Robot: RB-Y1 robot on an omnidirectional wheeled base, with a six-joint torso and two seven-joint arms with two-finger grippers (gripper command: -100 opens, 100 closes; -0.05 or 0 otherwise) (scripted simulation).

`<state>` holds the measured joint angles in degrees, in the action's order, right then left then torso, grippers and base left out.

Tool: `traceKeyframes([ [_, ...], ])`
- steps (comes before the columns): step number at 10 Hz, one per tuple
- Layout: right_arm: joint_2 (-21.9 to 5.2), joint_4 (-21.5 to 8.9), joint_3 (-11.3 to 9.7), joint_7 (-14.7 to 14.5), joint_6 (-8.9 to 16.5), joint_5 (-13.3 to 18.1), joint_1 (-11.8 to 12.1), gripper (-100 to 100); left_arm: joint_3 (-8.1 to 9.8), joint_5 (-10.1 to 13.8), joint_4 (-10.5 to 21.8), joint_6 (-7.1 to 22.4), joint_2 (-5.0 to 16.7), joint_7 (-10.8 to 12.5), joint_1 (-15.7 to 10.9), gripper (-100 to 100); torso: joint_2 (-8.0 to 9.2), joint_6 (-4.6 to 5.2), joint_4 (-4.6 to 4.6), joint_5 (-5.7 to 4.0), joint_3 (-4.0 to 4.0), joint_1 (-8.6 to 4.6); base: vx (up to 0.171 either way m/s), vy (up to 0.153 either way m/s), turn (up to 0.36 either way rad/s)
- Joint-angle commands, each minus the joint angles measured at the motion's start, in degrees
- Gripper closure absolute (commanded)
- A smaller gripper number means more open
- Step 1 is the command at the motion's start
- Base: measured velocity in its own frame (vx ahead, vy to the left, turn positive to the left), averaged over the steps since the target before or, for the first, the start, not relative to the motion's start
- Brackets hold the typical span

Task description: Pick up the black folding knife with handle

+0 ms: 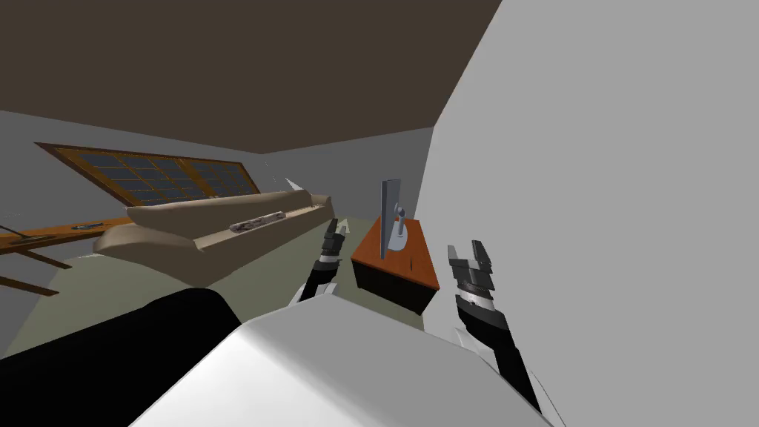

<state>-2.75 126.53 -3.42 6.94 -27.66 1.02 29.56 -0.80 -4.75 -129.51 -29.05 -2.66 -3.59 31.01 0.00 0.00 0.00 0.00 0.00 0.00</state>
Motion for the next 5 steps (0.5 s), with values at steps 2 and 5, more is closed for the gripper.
traceKeyframes([
  [2,-2.9,-2.8,0.6,0.1,-1.1,1.1,2.8,-100,-0.01,0.0,0.0,0.0,0.0,0.0,0.0,0,0.02,-0.03,0.0,0.0,0.01,0.03,-0.006,0.015,0.24],
  [5,-4.7,-6.9,1.5,0.4,-2.3,2.7,6.2,-100,0.0,0.0,0.0,0.0,0.0,0.0,0.0,0,0.03,-0.01,0.0,0.01,0.02,0.04,-0.003,0.016,0.209],
])
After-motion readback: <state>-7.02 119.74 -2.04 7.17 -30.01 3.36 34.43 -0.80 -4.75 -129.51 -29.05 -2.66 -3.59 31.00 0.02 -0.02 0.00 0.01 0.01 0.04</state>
